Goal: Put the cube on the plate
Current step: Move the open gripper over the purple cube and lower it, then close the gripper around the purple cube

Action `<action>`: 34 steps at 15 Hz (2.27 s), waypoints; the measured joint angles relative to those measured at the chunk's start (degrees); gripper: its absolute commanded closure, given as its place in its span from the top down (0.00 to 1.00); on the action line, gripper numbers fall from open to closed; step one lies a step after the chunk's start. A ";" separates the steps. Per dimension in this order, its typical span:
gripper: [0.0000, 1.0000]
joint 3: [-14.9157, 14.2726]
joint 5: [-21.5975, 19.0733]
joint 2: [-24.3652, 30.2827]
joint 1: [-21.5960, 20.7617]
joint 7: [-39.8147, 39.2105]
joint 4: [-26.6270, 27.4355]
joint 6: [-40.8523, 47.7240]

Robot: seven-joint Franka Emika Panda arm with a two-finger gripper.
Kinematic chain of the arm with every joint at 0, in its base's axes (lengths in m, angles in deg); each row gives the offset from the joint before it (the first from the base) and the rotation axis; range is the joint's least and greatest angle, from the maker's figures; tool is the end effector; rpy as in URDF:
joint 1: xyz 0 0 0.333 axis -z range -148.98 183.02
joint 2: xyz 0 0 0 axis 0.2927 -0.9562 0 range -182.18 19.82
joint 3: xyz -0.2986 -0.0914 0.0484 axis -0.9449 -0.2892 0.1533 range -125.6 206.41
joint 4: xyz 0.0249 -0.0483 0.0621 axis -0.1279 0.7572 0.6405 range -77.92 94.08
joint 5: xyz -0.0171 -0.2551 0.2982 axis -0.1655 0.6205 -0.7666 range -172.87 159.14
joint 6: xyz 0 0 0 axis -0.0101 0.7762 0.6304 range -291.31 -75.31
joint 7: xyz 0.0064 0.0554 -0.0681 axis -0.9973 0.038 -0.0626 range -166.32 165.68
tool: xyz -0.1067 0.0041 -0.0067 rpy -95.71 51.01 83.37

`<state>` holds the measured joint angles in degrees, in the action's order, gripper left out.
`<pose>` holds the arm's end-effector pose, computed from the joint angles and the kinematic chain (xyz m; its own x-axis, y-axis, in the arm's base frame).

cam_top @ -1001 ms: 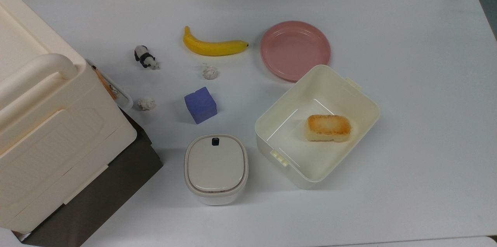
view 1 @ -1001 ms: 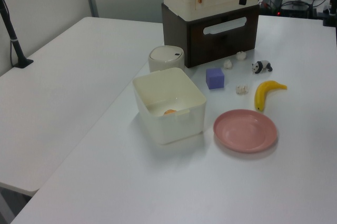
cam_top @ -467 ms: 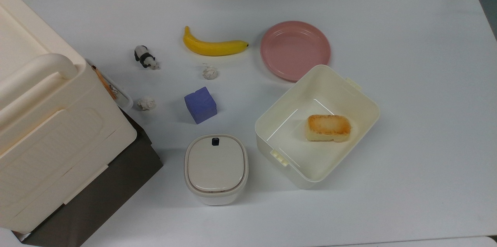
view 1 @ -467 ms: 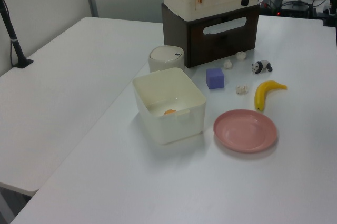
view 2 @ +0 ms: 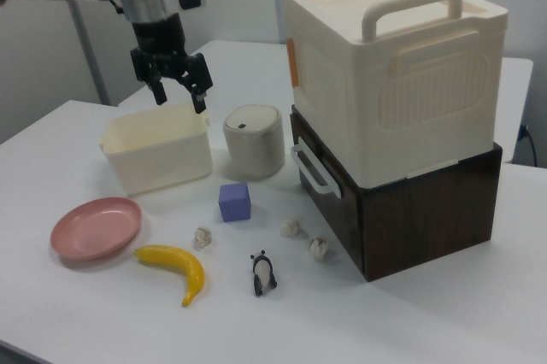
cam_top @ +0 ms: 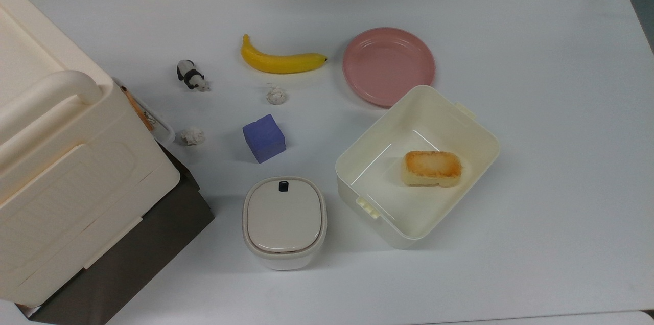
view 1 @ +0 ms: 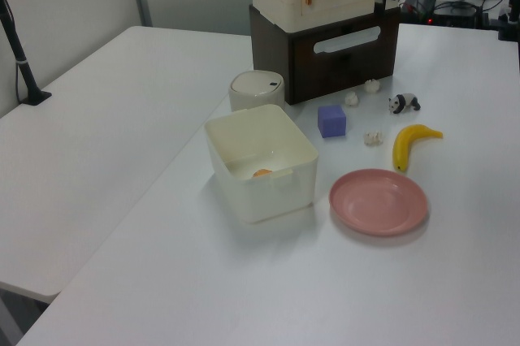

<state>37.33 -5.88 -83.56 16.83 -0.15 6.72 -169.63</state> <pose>0.5724 -0.0298 0.6176 0.9978 -0.0521 0.0403 -0.0529 -0.9984 0.0191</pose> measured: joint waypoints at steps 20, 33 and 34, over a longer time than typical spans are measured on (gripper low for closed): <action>1.00 1.94 22.62 -18.05 -7.47 14.61 7.52 -22.65; 1.00 1.90 27.40 -23.89 -7.38 20.41 7.23 -24.52; 1.00 1.88 28.17 -23.92 -7.33 23.19 7.21 -26.49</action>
<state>39.21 22.29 -107.48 9.50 23.04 13.94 -196.12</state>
